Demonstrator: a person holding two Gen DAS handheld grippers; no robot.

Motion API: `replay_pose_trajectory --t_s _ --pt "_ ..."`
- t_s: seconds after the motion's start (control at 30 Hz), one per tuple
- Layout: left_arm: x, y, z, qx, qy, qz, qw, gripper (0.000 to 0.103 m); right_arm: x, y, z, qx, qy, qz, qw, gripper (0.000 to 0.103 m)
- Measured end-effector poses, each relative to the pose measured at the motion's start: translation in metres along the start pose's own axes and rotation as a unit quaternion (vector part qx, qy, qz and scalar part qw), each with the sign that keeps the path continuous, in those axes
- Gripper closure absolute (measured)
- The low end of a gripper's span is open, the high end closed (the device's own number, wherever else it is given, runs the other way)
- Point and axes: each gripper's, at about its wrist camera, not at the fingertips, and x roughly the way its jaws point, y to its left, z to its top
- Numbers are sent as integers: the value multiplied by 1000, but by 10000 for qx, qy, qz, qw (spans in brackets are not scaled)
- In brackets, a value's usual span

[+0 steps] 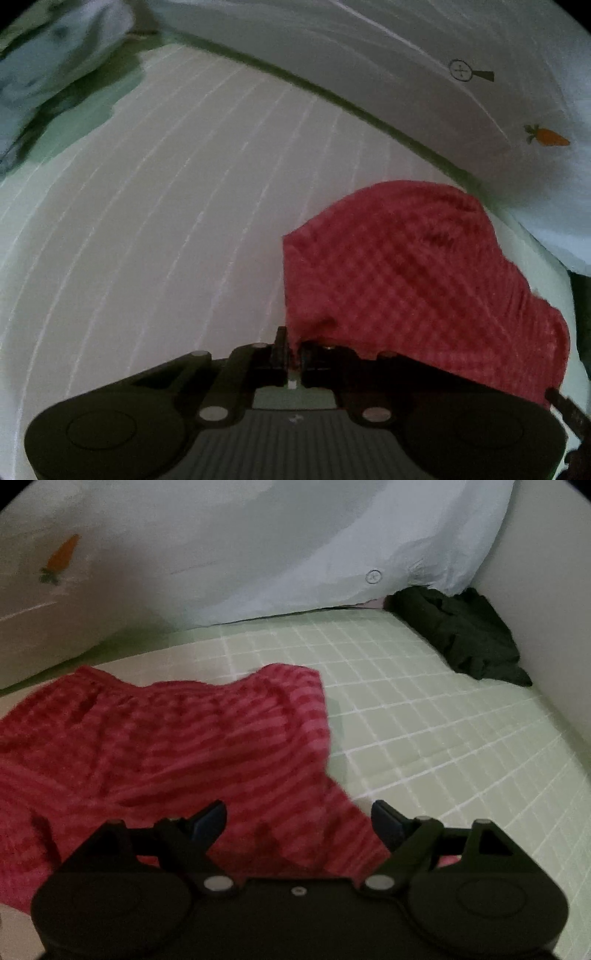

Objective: Fold clothes
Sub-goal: 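Lay the shorts flat on the mat and open both grippers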

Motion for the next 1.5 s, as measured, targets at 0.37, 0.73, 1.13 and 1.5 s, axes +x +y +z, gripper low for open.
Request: replay_pose_trajectory --t_s 0.37,0.73,1.13,1.5 --pt "-38 45 -34 7 1 -119 9999 80 -33 53 -28 -223 43 633 9977 17" --pt "-18 50 -12 500 353 -13 9981 70 -27 124 -45 -482 516 408 9967 17" --pt "-28 69 -21 898 454 -58 9949 65 -66 122 -106 -484 902 -20 9947 14" --pt "-47 76 -38 972 384 -71 9945 50 -111 110 -134 -484 753 190 9958 13"
